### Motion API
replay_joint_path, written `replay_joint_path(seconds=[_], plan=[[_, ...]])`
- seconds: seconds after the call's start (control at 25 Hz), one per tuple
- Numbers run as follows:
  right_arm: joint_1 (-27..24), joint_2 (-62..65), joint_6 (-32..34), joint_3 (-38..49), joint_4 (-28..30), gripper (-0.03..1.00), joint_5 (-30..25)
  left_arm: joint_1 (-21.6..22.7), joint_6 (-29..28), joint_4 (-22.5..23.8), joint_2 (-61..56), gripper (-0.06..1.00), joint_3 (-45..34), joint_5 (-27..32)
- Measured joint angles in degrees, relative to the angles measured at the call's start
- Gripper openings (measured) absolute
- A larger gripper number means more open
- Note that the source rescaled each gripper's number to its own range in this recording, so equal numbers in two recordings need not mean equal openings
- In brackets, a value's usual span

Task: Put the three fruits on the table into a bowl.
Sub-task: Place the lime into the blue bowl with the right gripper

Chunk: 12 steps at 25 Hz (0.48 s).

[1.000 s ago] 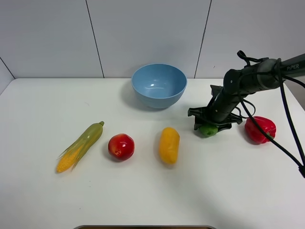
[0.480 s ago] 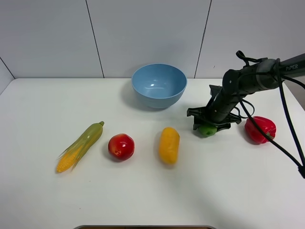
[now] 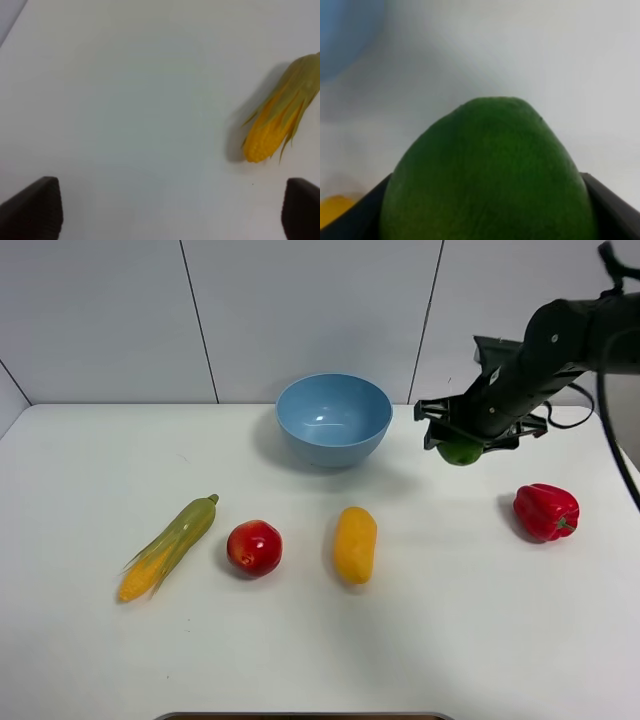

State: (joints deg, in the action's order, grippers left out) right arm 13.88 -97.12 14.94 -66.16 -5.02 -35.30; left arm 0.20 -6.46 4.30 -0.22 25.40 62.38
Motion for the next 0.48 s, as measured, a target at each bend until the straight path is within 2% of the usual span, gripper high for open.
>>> replay_joint_path(seconds=[0.24, 0.48], plan=[[2.67, 6.58, -1.99, -1.22, 0.35, 0.17, 0.49, 0.00, 0.00, 0.00, 0.00, 0.70, 0.00, 0.00], [7.08, 4.53, -3.01, -8.51, 0.52, 0.17, 2.93, 0.00, 0.06, 0.00, 0.00, 0.70, 0.00, 0.00]])
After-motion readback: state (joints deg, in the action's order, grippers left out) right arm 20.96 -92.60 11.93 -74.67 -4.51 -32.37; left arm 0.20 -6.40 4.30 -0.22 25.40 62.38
